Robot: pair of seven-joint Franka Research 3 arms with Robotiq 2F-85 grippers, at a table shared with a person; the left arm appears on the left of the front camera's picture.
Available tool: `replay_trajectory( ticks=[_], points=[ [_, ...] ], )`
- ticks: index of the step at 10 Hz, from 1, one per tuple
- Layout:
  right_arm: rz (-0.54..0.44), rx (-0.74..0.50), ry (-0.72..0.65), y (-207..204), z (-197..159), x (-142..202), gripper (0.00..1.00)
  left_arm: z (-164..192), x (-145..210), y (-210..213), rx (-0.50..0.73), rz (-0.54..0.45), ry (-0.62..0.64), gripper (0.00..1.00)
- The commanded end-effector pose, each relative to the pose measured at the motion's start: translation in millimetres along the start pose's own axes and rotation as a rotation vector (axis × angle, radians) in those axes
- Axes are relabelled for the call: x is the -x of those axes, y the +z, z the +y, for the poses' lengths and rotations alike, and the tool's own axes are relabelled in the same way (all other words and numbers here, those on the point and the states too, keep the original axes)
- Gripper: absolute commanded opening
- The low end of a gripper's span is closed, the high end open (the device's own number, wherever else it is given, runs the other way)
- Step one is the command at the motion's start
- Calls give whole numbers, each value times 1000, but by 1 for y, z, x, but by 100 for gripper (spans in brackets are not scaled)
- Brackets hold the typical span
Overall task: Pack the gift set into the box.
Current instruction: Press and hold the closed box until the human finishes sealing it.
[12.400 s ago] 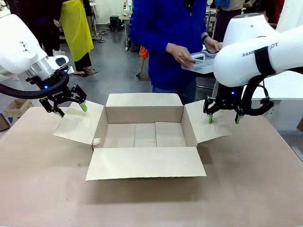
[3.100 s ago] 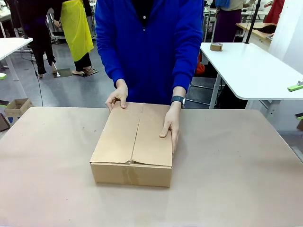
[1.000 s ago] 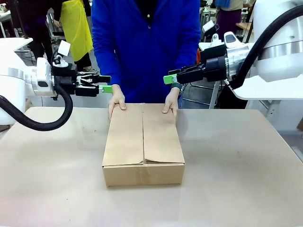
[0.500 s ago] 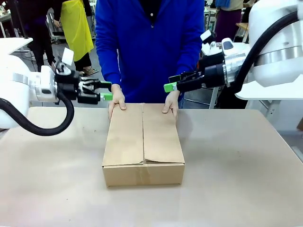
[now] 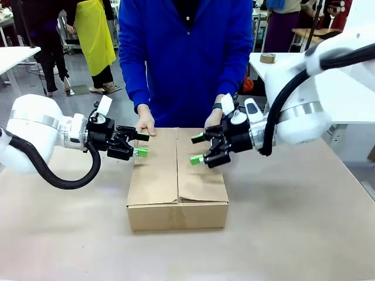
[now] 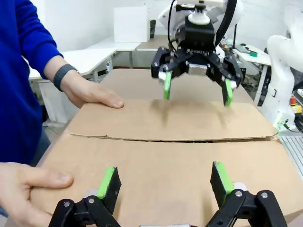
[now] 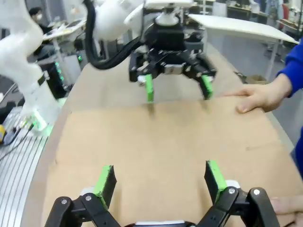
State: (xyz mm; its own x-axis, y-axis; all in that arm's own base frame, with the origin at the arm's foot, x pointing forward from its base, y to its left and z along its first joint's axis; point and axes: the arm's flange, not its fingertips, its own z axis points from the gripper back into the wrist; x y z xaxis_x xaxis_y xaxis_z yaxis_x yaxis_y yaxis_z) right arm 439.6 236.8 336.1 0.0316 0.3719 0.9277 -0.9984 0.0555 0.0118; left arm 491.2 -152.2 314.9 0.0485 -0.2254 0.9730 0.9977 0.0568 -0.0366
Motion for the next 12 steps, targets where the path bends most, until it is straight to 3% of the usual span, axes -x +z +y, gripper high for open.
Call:
replay_trajectory(
  ticks=[1, 6, 10, 11, 12],
  points=[
    [22, 17, 90, 0, -5, 4, 100, 8, -3, -8, 53, 44, 35, 100],
    [50, -37, -15, -8, -25, 23, 100, 0, 10, -17, 179, 110, -11, 100],
    [80, -68, -110, 1, -34, 38, 100, 1, 20, -18, 196, 216, 6, 100],
    [41, -43, -59, -6, -24, 30, 100, 0, 7, -16, 177, 124, -29, 100],
    [41, -43, -59, -6, -24, 30, 100, 0, 7, -16, 177, 124, -29, 100]
  ],
)
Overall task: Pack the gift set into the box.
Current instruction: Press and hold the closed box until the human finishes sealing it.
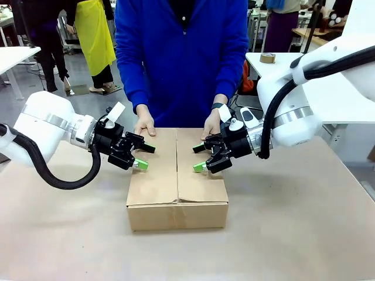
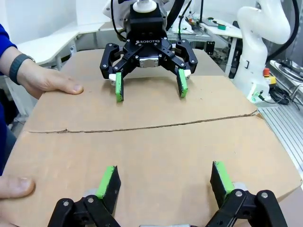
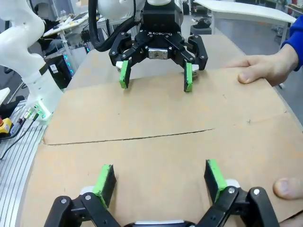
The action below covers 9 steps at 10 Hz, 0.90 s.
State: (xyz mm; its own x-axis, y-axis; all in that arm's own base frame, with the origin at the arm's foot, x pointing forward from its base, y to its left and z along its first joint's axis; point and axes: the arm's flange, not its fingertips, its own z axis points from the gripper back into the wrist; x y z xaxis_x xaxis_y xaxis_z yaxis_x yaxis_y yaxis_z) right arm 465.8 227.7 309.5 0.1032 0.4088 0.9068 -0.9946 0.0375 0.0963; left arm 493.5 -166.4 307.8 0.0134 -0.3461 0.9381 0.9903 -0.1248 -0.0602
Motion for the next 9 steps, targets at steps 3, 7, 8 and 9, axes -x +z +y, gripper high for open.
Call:
replay_trajectory(
  ticks=[3, 7, 8, 9],
  points=[
    [-2, 7, 12, -4, 3, 3, 100, -2, 3, -1, -5, -3, 1, 100],
    [-2, 7, 12, -4, 3, 3, 100, -2, 3, -1, -5, -3, 1, 100],
    [-2, 7, 12, -4, 3, 3, 100, -2, 3, -1, -5, -3, 1, 100],
    [-2, 7, 12, -4, 3, 3, 100, -2, 3, -1, -5, -3, 1, 100]
  ],
)
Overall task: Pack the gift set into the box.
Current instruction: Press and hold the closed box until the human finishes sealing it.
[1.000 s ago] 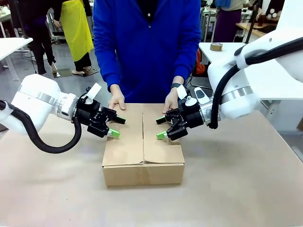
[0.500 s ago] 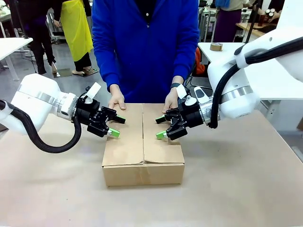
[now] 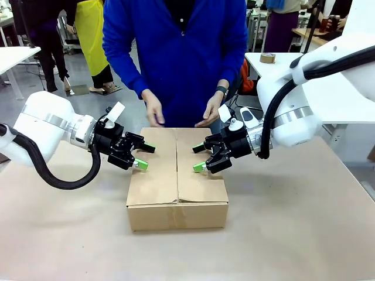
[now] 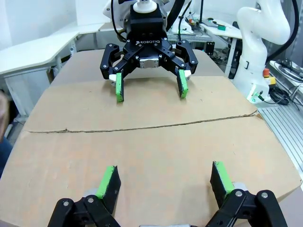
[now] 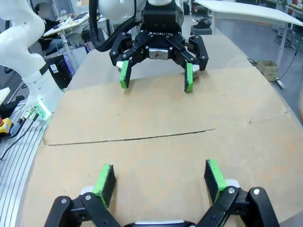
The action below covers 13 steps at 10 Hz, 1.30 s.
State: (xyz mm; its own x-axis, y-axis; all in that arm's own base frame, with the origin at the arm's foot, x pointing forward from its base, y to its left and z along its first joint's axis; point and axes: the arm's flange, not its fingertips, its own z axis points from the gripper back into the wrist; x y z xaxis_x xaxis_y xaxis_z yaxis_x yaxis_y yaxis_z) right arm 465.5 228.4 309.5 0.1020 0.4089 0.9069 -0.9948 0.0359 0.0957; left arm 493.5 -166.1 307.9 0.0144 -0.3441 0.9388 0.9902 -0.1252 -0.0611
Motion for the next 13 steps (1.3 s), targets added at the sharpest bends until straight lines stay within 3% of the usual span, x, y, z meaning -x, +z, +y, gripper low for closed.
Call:
replay_trajectory(
  ticks=[1, 13],
  points=[
    [-2, 8, 10, -3, 2, 3, 100, -2, 3, -2, -5, -1, 0, 100],
    [-2, 8, 10, -3, 2, 3, 100, -2, 3, -2, -5, -1, 0, 100]
  ],
)
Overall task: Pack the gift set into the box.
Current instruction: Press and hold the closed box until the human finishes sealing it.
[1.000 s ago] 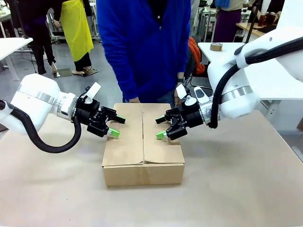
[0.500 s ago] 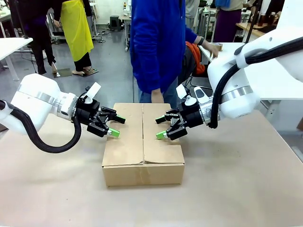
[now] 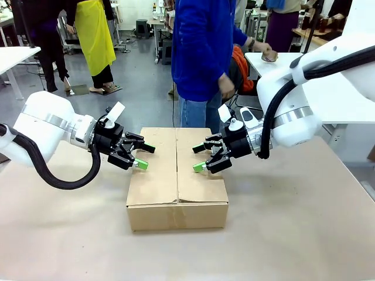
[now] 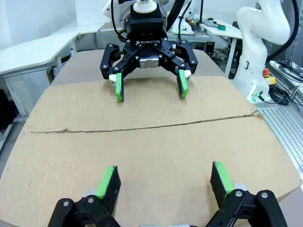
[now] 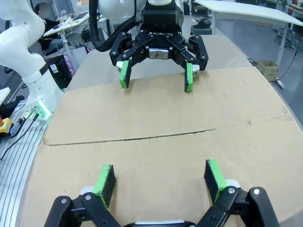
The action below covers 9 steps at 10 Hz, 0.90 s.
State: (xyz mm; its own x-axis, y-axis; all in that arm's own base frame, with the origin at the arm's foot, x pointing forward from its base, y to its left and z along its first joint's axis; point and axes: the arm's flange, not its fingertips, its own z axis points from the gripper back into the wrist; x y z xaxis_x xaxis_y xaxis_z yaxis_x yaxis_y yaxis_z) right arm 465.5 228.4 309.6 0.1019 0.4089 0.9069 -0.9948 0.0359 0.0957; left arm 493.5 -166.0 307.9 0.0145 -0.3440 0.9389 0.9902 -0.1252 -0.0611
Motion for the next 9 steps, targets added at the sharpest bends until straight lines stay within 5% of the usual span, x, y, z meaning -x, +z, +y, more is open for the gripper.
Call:
replay_trajectory(
  ticks=[1, 9],
  points=[
    [-2, 8, 10, -3, 2, 3, 100, -2, 3, -2, -5, -1, 0, 100],
    [-2, 8, 10, -3, 2, 3, 100, -2, 3, -2, -5, -1, 0, 100]
  ],
)
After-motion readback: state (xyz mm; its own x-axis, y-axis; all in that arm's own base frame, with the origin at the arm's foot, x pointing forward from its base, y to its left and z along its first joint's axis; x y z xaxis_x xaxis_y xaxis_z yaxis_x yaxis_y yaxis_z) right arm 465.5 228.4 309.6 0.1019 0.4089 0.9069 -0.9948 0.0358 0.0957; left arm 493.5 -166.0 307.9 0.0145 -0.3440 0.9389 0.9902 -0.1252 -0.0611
